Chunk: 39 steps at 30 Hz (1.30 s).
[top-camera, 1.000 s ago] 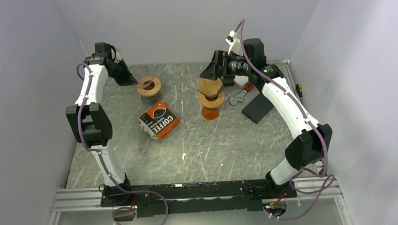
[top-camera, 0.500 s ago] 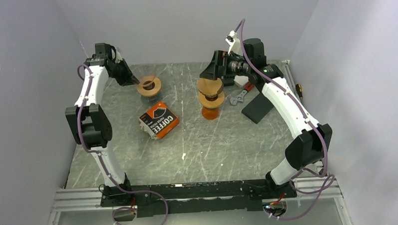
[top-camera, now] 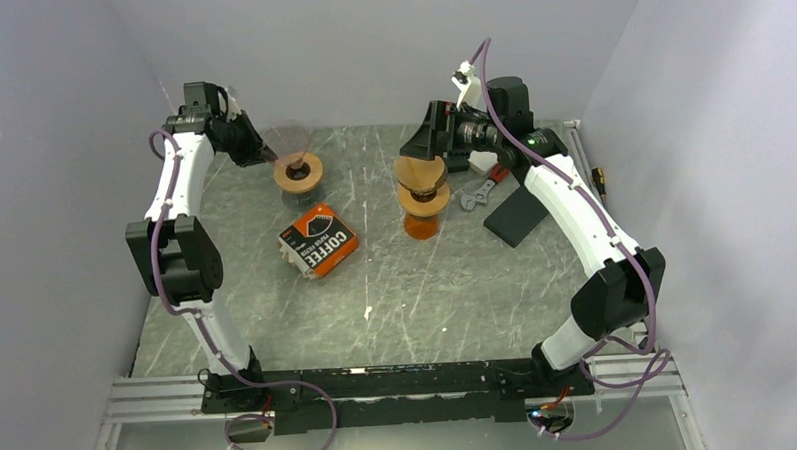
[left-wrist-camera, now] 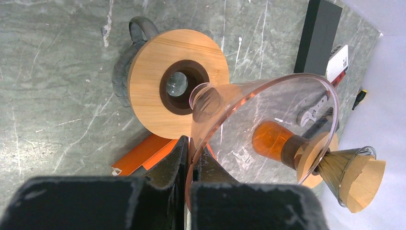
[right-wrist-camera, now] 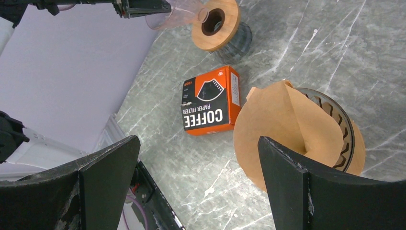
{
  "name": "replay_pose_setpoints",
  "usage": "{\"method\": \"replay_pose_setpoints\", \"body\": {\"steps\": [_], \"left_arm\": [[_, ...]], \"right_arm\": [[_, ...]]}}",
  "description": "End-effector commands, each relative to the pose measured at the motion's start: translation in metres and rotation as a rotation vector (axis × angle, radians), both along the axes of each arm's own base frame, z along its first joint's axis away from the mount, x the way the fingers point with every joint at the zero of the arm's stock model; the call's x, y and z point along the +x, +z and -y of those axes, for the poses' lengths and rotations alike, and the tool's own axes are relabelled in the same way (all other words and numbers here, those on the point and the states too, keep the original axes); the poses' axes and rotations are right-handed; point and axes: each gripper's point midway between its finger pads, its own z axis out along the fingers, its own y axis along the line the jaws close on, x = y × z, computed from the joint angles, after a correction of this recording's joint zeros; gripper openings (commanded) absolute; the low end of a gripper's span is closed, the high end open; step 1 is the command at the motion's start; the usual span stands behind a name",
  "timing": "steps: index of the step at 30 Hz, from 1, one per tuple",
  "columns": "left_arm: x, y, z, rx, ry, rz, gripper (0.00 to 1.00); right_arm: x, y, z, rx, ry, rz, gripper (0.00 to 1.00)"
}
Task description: Place the coffee filter in the dripper
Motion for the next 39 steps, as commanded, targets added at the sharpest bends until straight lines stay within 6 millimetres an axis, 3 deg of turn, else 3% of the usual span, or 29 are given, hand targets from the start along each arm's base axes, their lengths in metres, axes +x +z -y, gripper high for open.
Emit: {"method": "replay_pose_setpoints", "body": {"steps": [1,16,32,35,39], "left_arm": [[0.011,0.005,0.004,-0.021,-0.002,0.039,0.0],[0.009,-0.027,0.002,-0.006,0.003,-0.028,0.0],[0.002,-0.029,-0.003,0.034,0.029,-0.065,0.0],[0.002,-0.031,-0.002,0.032,0.022,-0.074,0.08],[0.004,-0.028,-0.002,0.043,0.018,-0.072,0.3]], "right_arm": [[0.004,0.018,0.001,0.017,0.0,0.071,1.0],[-0.001,0.019,0.004,0.011,-0.003,0.078,1.0],[-0.002,0.018,0.004,0.013,-0.002,0.082,1.0],[-0.003,0.021,0.004,0.017,-0.004,0.087,1.0],[-0.002,0.028,0.003,0.028,-0.001,0.098,1.0]]}}
